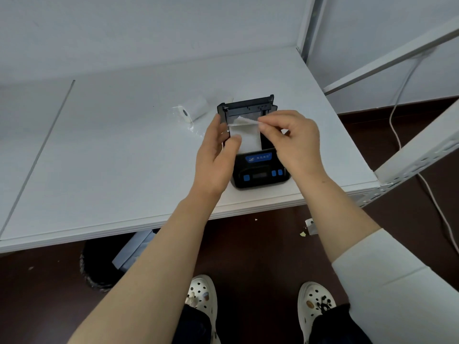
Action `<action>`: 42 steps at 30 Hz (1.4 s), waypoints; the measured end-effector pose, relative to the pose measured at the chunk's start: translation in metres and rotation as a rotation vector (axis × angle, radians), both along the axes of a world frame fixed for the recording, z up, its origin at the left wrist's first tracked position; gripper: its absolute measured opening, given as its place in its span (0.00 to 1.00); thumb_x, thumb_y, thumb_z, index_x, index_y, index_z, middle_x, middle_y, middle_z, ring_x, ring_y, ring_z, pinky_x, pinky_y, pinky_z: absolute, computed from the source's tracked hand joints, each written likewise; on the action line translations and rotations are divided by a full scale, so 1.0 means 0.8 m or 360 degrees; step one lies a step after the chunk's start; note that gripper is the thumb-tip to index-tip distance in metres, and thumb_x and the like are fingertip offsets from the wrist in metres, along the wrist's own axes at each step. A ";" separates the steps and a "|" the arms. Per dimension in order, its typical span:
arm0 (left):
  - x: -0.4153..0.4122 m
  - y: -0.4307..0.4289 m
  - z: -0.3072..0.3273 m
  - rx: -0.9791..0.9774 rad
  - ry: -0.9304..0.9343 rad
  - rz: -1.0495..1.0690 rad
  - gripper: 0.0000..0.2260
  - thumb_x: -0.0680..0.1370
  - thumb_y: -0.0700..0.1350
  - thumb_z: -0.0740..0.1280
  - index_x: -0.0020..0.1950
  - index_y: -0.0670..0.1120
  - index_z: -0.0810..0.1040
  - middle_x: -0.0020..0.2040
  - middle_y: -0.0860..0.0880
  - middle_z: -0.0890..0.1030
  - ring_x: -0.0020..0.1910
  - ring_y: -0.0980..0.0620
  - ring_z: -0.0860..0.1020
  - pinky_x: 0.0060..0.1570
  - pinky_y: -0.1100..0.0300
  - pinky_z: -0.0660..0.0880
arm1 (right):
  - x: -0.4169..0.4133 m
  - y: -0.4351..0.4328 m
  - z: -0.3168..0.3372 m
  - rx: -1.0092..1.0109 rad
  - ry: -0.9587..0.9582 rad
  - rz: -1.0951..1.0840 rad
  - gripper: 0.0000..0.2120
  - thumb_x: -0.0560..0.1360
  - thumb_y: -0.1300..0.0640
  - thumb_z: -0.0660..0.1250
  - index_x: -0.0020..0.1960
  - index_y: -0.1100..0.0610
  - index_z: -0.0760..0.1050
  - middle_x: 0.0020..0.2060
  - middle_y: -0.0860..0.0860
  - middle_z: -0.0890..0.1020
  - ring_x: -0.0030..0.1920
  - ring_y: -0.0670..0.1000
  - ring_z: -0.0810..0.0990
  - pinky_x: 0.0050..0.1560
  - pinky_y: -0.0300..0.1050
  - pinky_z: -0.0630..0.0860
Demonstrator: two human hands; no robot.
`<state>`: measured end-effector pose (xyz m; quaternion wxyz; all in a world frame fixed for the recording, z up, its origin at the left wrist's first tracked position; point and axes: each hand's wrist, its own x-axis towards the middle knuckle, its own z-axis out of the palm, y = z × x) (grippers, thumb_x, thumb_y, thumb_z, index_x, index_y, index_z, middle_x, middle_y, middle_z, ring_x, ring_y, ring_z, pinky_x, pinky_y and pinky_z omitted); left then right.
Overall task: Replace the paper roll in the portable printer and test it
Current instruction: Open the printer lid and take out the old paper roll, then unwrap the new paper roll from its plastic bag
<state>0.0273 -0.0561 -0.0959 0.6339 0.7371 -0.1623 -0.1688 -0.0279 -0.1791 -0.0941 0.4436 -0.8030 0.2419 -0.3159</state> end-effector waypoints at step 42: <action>0.140 0.107 0.036 0.0706 -0.0160 0.0681 0.29 0.76 0.49 0.61 0.76 0.49 0.57 0.77 0.49 0.60 0.76 0.45 0.56 0.72 0.44 0.57 | 0.203 0.096 0.060 -0.0807 0.1378 0.0287 0.19 0.72 0.65 0.64 0.62 0.63 0.67 0.61 0.59 0.69 0.61 0.60 0.71 0.48 0.49 0.70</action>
